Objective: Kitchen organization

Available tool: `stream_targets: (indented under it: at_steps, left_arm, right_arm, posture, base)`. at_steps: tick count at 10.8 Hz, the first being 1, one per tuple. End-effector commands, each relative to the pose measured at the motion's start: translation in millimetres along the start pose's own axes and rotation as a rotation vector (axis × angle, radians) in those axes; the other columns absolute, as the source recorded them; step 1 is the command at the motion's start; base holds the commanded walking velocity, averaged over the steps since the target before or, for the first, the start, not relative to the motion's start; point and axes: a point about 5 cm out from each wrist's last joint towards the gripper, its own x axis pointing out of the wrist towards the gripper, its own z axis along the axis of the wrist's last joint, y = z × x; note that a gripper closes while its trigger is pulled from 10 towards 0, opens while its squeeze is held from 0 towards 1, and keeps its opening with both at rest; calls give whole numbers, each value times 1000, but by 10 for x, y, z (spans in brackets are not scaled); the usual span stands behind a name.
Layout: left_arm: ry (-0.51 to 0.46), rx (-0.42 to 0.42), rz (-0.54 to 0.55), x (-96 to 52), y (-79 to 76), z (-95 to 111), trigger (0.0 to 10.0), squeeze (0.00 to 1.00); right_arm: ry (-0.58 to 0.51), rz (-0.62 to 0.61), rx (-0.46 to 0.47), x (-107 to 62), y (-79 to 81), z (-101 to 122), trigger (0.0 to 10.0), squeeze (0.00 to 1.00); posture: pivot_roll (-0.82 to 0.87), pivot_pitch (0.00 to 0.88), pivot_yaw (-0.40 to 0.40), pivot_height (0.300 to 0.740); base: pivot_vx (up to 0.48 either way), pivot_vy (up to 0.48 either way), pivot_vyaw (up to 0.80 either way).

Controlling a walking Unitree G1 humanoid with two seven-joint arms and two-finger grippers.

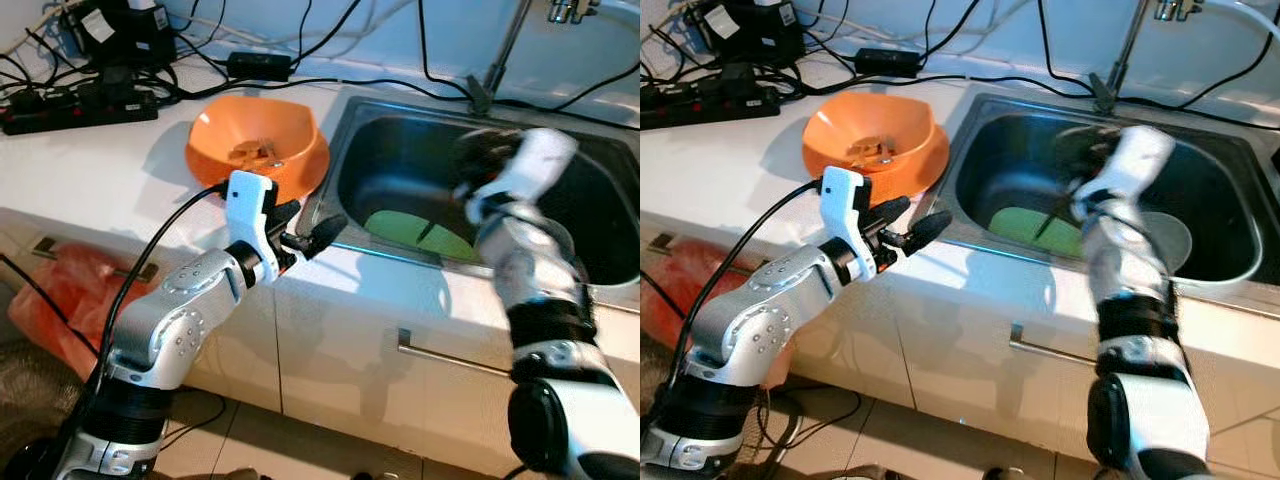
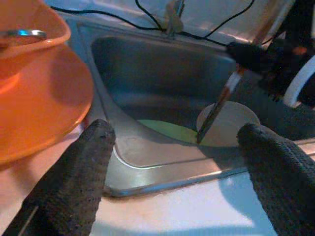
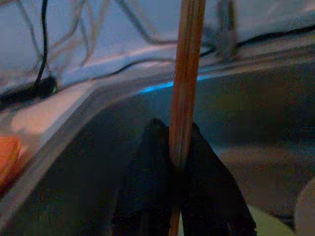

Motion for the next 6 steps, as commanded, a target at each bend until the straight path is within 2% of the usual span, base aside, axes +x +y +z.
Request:
stream_targets:
  at_steps: [1, 2, 4, 5, 6]
  left_arm:
    - [-15, 34, -18, 11, -42, 49, 10000, 1000]
    - [-3, 54, -30, 9, -59, 38, 10000, 741]
    - [24, 89, -96, 28, -155, -4, 10000, 114]
    - [46, 107, -123, 44, -194, -31, 10000, 0]
    - [60, 114, -129, 37, -189, -54, 10000, 0]
  right_arm:
    - [-7, 23, -37, 34, 18, 20, 10000, 0]
    - [21, 44, -71, 53, 26, -38, 10000, 0]
    - [74, 111, -120, 62, 63, -143, 10000, 0]
    - [88, 135, -142, 67, 98, -191, 10000, 1000]
    - [88, 144, -144, 70, 127, -207, 10000, 1000]
  posture:
    - [145, 65, -21, 740]
    - [150, 66, -25, 740]
    - [158, 70, -24, 740]
    - [157, 70, -21, 740]
    - [156, 72, -20, 740]
  base:
    - [0, 0, 0]
    - [0, 0, 0]
    - [0, 0, 0]
    - [0, 0, 0]
    - [0, 0, 0]
